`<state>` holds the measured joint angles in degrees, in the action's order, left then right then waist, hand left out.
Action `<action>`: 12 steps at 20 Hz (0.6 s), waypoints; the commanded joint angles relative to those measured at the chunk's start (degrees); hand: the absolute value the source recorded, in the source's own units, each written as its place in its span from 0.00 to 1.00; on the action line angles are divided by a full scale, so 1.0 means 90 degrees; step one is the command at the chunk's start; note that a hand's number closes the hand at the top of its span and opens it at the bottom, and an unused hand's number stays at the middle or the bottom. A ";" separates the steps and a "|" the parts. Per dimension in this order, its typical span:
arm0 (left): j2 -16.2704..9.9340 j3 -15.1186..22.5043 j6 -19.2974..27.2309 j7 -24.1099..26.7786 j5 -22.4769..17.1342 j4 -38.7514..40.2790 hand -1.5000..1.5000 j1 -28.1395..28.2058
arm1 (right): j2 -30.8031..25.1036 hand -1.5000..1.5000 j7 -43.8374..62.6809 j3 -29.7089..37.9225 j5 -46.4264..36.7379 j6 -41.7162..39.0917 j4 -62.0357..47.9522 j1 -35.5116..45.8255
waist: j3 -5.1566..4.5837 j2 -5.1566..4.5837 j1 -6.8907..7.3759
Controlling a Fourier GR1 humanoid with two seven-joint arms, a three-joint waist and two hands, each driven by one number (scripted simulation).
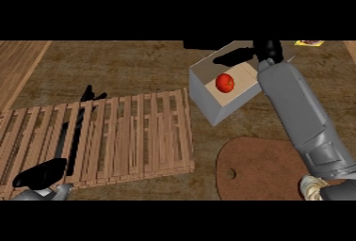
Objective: Pick the tomato from the cutting board and place it in the cardboard box
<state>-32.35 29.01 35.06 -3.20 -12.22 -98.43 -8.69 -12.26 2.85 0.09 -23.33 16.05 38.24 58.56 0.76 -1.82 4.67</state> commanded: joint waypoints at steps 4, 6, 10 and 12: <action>-0.1031 -0.0609 -0.0107 -0.0317 0.0038 0.1179 0.50 0.0398 | -0.0081 0.00 -0.0860 0.0957 0.0782 0.0436 -0.0079 0.0079 | -0.0058 -0.0052 -0.0093; -0.0981 -0.0641 -0.0027 -0.0365 0.0025 0.1178 0.50 0.0370 | -0.0205 0.00 -0.1265 0.1156 0.0992 0.0303 -0.0108 -0.0116 | -0.0055 -0.0037 -0.0204; -0.0909 -0.0627 0.0002 -0.0251 -0.0017 0.1373 0.50 0.0454 | -0.0612 0.00 -0.1538 0.1512 0.1414 -0.0329 -0.0133 -0.0122 | -0.0065 -0.0006 -0.0402; -0.1180 -0.0739 -0.0048 -0.0381 -0.0115 0.1056 0.50 0.0537 | -0.0785 0.00 -0.1688 0.1685 0.1494 -0.0326 -0.0292 -0.0309 | -0.0060 0.0026 -0.0316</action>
<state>-33.93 28.10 36.32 -3.21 -13.83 -99.01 -6.41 -16.68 -8.82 12.23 -12.53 15.28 36.79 57.94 0.93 -0.97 2.03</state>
